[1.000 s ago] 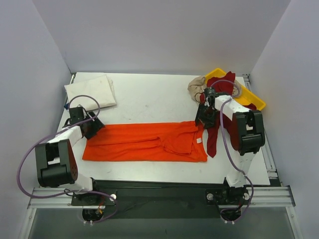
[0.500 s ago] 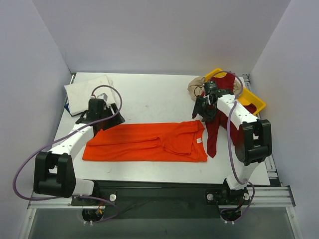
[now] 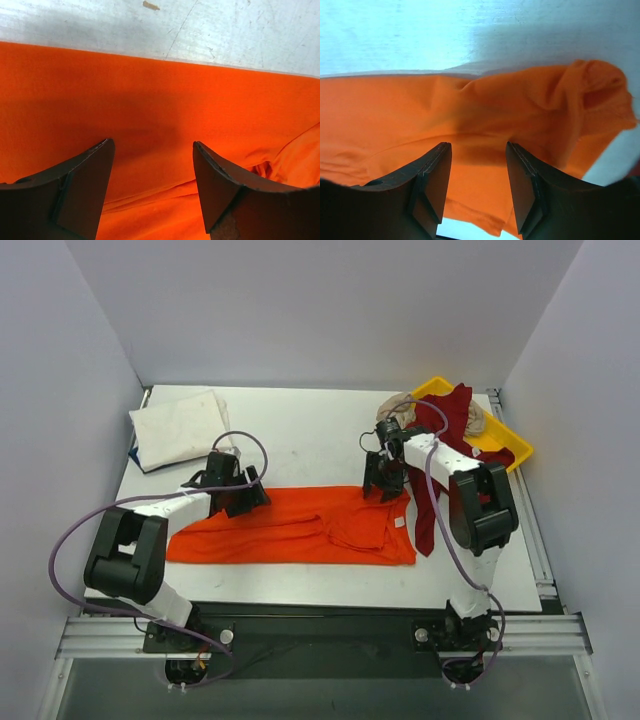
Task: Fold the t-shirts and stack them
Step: Rotate the tshirt 90 degrees
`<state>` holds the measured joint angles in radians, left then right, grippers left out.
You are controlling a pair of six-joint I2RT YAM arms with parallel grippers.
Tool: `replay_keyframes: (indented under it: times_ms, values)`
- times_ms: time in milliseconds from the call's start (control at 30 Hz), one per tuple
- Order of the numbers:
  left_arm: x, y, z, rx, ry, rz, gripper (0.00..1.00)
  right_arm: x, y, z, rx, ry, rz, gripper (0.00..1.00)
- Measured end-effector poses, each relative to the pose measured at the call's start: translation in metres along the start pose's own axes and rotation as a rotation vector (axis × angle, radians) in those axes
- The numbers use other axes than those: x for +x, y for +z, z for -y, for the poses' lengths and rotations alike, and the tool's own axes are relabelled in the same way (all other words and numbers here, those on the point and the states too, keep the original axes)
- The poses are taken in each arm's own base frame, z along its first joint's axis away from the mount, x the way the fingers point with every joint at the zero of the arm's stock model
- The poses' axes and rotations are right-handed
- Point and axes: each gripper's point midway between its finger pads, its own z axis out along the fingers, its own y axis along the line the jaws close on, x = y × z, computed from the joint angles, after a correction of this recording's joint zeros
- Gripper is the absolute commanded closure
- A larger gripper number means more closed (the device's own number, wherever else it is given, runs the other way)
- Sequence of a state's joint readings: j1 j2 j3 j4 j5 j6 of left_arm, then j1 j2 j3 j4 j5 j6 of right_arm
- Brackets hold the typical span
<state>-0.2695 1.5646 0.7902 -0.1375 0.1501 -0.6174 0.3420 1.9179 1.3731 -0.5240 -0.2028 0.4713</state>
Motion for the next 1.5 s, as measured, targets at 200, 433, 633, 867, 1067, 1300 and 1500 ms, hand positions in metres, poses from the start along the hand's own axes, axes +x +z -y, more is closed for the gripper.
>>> replay_keyframes:
  times_ms: [200, 433, 633, 867, 1067, 1300, 1500]
  values:
    - [-0.002, 0.004, -0.002, -0.003, 0.002, 0.017, 0.25, 0.001, 0.024, 0.000, 0.021, 0.002, -0.051, 0.52]
    - [0.002, -0.008, -0.018, -0.074, 0.008, 0.048, 0.25, -0.019, 0.033, -0.008, 0.015, 0.014, -0.050, 0.52]
    - [0.010, -0.027, -0.024, -0.095, 0.022, 0.042, 0.25, -0.056, 0.042, -0.031, -0.020, 0.038, -0.025, 0.52]
    - [0.003, -0.049, -0.018, -0.087, 0.039, 0.080, 0.23, -0.109, 0.054, -0.063, -0.095, 0.046, 0.053, 0.49]
    - [-0.002, -0.051, -0.016, -0.088, 0.045, 0.082, 0.21, -0.116, 0.053, -0.069, -0.121, 0.035, 0.061, 0.47]
    - [0.002, -0.034, -0.027, -0.116, 0.016, 0.047, 0.21, -0.095, 0.020, -0.056, -0.118, -0.011, 0.053, 0.46]
    - [0.001, -0.023, -0.033, -0.123, -0.003, 0.044, 0.21, -0.071, -0.039, -0.044, -0.126, -0.048, 0.108, 0.46]
